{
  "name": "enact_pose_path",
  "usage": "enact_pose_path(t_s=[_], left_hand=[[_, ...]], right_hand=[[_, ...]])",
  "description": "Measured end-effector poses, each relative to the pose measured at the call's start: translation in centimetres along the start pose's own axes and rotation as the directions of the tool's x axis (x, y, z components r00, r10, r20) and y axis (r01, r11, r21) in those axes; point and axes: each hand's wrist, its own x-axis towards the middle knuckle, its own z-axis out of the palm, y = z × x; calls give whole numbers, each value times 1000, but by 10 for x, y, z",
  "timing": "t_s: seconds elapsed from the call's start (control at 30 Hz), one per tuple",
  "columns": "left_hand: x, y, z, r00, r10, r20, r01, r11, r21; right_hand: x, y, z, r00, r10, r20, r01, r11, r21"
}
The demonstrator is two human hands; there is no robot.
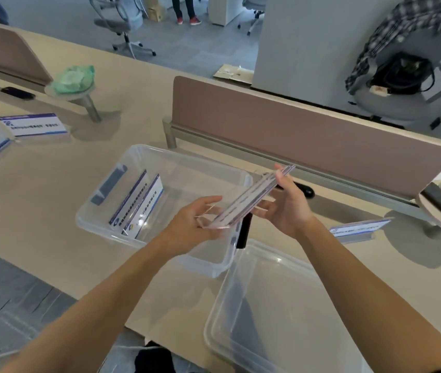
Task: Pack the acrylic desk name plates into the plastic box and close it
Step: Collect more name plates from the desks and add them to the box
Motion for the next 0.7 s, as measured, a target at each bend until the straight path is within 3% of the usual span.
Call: enact_pose_path(t_s=[0.1,0.27,0.57,0.7], left_hand=[[14,-9,-54,984,-7,176,5,1000,12],[30,-23,-127,952,-13,307,-4,998,56],[48,-64,-177,939,-10,345,-6,999,45],[62,-81,-216,955,70,289,-165,933,320]], right_hand=[[19,4,26,1000,-12,-20,12,999,-34],[47,15,87,999,-5,-51,0,996,-93],[68,26,127,1000,-1,-19,-2,990,-142],[76,36,123,996,-54,-72,41,984,-171]])
